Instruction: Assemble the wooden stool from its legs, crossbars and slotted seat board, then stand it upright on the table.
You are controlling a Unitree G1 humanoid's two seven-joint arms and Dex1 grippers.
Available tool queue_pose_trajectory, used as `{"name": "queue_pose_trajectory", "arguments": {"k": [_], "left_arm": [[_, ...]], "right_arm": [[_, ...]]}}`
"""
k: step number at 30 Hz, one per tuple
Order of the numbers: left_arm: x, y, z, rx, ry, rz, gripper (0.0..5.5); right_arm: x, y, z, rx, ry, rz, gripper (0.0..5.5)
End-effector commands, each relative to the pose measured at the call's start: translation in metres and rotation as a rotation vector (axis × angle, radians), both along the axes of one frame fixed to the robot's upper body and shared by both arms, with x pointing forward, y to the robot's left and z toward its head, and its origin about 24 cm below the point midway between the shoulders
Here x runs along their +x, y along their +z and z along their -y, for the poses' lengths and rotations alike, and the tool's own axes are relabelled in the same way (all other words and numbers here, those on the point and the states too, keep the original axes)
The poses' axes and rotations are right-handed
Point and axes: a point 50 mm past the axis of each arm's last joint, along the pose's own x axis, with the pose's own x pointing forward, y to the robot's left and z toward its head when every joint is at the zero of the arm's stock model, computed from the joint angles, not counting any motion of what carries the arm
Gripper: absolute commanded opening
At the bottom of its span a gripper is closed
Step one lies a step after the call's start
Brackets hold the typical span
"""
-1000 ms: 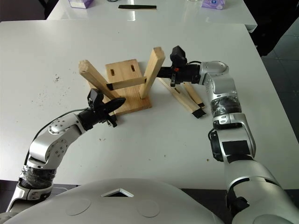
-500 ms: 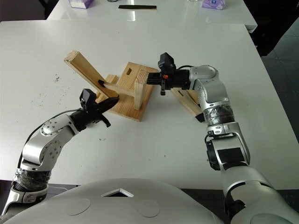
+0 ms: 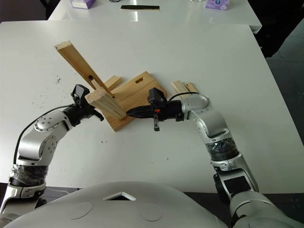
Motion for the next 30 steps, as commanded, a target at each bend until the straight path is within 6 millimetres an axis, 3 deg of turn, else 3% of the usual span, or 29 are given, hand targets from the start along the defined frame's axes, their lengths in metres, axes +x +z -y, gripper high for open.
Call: {"name": "queue_pose_trajectory", "arguments": {"k": [1, 4, 8, 10, 12, 15, 22, 25, 30], "left_arm": [[0.014, -0.002, -0.003, 0.026, -0.017, 0.009, 0.00], [0.019, -0.002, 0.000, 0.020, -0.037, 0.017, 0.00], [0.010, 0.001, -0.004, -0.002, -0.039, 0.021, 0.00], [0.003, 0.001, -0.009, -0.007, -0.010, 0.022, 0.00], [-0.002, 0.004, -0.012, -0.014, 0.023, 0.027, 0.00], [-0.013, 0.010, -0.016, -0.028, 0.032, 0.026, 0.00], [-0.067, 0.011, -0.005, -0.075, -0.168, -0.083, 0.00], [-0.071, 0.006, -0.003, -0.065, -0.218, -0.122, 0.00], [-0.067, -0.013, 0.016, -0.059, -0.267, -0.175, 0.00]], "right_arm": [[-0.007, 0.004, -0.013, 0.045, -0.013, -0.017, 0.03], [0.003, 0.008, -0.004, 0.035, -0.076, 0.032, 0.03], [0.066, 0.017, 0.032, -0.122, -0.388, 0.250, 0.03], [0.094, 0.010, 0.038, -0.241, -0.478, 0.338, 0.03], [0.109, -0.002, 0.037, -0.313, -0.490, 0.350, 0.03], [0.121, -0.018, 0.033, -0.393, -0.481, 0.347, 0.03], [0.141, -0.023, 0.026, -0.491, -0.514, 0.360, 0.03], [0.140, -0.027, 0.025, -0.509, -0.475, 0.306, 0.03], [0.130, -0.040, 0.024, -0.556, -0.339, 0.247, 0.03]]}}
